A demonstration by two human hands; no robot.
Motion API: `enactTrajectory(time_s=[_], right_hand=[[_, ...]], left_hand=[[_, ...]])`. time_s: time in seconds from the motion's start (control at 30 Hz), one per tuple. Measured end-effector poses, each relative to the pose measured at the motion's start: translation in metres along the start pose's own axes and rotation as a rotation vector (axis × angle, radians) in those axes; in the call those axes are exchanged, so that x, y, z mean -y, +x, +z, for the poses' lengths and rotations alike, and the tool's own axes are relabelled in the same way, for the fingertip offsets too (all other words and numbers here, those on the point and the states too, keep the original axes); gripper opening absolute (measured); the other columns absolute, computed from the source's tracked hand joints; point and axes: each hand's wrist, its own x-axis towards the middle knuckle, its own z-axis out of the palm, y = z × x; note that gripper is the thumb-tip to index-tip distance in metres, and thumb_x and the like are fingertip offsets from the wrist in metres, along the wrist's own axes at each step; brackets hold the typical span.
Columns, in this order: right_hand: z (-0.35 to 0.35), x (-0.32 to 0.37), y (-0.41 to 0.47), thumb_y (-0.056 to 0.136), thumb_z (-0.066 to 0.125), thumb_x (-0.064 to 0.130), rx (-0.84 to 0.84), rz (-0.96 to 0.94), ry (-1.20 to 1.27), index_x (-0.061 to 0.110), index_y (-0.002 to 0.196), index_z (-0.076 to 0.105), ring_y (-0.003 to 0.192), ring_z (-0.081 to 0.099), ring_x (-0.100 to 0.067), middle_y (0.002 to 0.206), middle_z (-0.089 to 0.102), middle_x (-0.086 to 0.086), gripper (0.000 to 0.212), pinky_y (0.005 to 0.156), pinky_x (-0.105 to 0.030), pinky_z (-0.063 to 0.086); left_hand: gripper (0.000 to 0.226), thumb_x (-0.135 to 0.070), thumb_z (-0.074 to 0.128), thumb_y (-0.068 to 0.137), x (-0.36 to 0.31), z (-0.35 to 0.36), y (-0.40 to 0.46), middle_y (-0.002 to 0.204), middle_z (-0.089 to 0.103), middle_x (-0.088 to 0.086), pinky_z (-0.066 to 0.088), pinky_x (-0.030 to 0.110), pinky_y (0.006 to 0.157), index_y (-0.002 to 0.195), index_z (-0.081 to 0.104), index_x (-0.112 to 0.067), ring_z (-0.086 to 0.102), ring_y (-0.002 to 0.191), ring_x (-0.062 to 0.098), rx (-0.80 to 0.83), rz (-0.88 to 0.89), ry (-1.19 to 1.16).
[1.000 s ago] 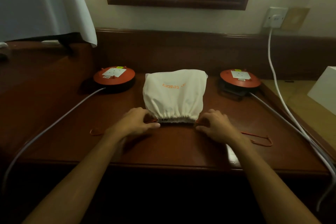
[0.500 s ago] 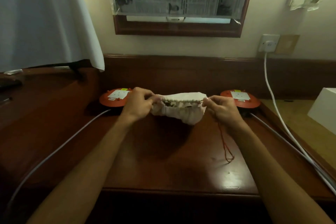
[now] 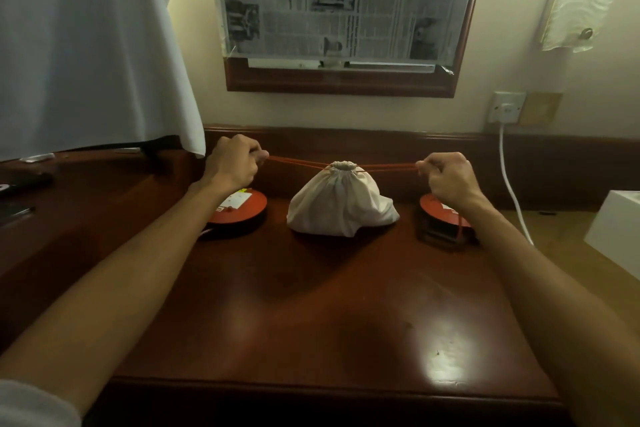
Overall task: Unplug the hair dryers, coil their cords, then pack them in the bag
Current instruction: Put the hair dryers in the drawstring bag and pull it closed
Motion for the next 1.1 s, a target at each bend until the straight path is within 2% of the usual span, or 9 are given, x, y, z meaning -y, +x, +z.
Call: enactTrajectory(time_s=[0.1,0.37,0.47,0.6,0.7,0.77,0.97,1.03,1.1], right_hand=[[-0.004,-0.010,-0.007,0.103,0.054,0.026,0.030,-0.017,-0.194,0.021,0.083,0.069,0.084,0.063,-0.019,0.079,0.063,0.012,0.025,0.078,-0.040,0.052],[-0.005,-0.020,-0.014,0.104,0.051,0.022,0.096,-0.003,-0.231,0.021,0.092,0.071,0.092,0.065,-0.022,0.094,0.068,0.004,0.023,0.085,-0.045,0.055],[-0.009,-0.029,-0.020,0.102,0.056,0.019,0.161,-0.017,-0.151,0.022,0.078,0.068,0.084,0.064,-0.017,0.084,0.069,0.004,0.027,0.073,-0.031,0.050],[-0.017,-0.033,-0.049,0.101,0.061,0.021,0.280,-0.013,-0.069,0.021,0.067,0.066,0.050,0.053,-0.008,0.049,0.059,0.010,0.034,0.052,-0.025,0.043],[-0.018,-0.039,-0.079,0.101,0.061,0.027,0.433,-0.006,0.020,0.016,0.071,0.069,0.054,0.062,-0.021,0.059,0.067,-0.007,0.032,0.055,-0.036,0.050],[-0.022,-0.040,-0.095,0.100,0.061,0.034,0.546,0.050,0.064,0.017,0.077,0.071,0.057,0.051,-0.031,0.064,0.057,-0.020,0.030,0.053,-0.039,0.042],[-0.042,-0.044,-0.110,0.095,0.067,0.033,0.709,0.171,0.213,0.012,0.078,0.068,0.049,0.040,-0.015,0.059,0.044,-0.003,0.027,0.047,-0.027,0.033],[-0.052,-0.056,-0.104,0.092,0.071,0.031,0.734,0.234,0.247,0.004,0.089,0.068,0.049,0.038,-0.015,0.059,0.043,-0.003,0.027,0.046,-0.027,0.030],[-0.059,-0.071,-0.098,0.087,0.074,0.024,0.709,0.307,0.414,0.000,0.098,0.067,0.049,0.035,-0.018,0.062,0.041,-0.006,0.027,0.046,-0.027,0.027]], left_hand=[[0.023,-0.024,0.061,0.103,0.010,-0.006,-0.005,0.084,0.069,0.006,0.046,0.035,0.070,0.095,0.075,-0.009,0.063,0.081,0.018,0.022,0.025,0.058],[0.017,-0.019,0.060,0.103,0.014,-0.004,-0.019,0.091,0.073,0.009,0.052,0.039,0.075,0.096,0.074,-0.012,0.065,0.085,0.021,-0.005,0.028,0.079],[0.020,-0.023,0.059,0.104,0.018,-0.004,-0.026,0.091,0.072,0.007,0.054,0.042,0.079,0.091,0.073,-0.014,0.067,0.090,0.023,0.079,0.017,0.032],[0.025,-0.024,0.061,0.103,0.027,-0.014,-0.060,0.084,0.068,-0.001,0.042,0.029,0.072,0.079,0.069,-0.021,0.063,0.085,0.017,0.173,0.055,-0.058],[0.022,-0.020,0.061,0.102,0.029,-0.015,-0.094,0.091,0.073,0.002,0.042,0.030,0.075,0.087,0.076,-0.012,0.064,0.088,0.016,0.183,0.092,-0.082],[0.023,-0.020,0.062,0.101,0.029,-0.014,-0.109,0.089,0.073,0.005,0.041,0.031,0.076,0.087,0.077,-0.010,0.065,0.087,0.019,0.190,0.105,-0.084],[0.019,-0.030,0.065,0.099,0.026,-0.018,-0.125,0.093,0.074,-0.001,0.048,0.029,0.085,0.086,0.076,-0.020,0.065,0.097,0.013,0.376,0.147,-0.086],[0.021,-0.033,0.064,0.099,0.026,-0.018,-0.126,0.091,0.073,-0.003,0.043,0.016,0.080,0.087,0.074,-0.020,0.065,0.093,0.008,0.474,0.145,-0.094],[0.023,-0.035,0.063,0.099,0.028,-0.018,-0.122,0.084,0.071,-0.005,0.044,0.019,0.073,0.086,0.074,-0.019,0.065,0.082,0.004,0.536,0.104,-0.178]])
